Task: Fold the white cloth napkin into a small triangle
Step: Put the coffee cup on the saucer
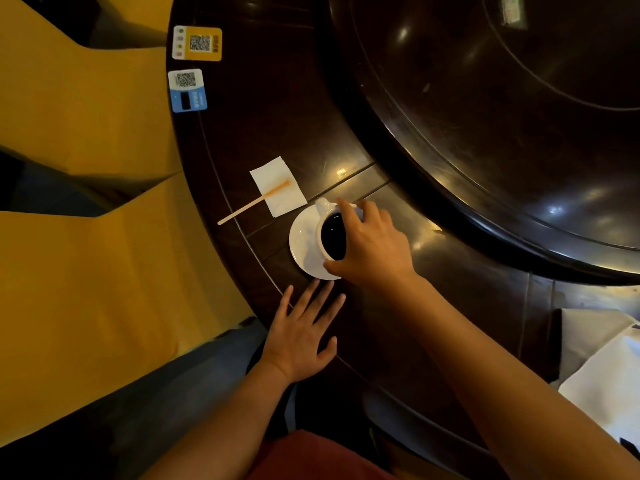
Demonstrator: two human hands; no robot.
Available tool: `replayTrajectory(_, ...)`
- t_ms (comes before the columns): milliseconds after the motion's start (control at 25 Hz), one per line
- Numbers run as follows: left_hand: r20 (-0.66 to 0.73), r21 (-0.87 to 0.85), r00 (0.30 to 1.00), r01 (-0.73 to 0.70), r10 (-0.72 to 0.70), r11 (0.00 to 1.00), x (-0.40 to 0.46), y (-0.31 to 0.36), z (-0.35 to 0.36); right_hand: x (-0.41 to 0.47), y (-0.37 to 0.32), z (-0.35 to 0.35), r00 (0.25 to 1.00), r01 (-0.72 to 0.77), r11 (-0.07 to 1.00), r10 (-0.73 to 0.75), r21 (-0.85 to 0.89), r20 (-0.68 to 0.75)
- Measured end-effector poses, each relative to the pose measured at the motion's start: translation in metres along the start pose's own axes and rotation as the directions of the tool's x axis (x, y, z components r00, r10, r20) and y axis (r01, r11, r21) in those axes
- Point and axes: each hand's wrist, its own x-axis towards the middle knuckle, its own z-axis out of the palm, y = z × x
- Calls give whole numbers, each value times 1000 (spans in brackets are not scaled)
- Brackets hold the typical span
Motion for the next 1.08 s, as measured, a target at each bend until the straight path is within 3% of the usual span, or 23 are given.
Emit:
replayTrajectory(600, -5, -47, 1000, -13, 12, 999, 1, -2, 8, 19, -11, 13, 997, 75, 994, -72, -74, 36)
replayTrajectory(1080, 58, 31, 998, -4, 3, 1000, 1, 2, -2, 9, -6, 12, 997, 70, 997, -72, 43, 32)
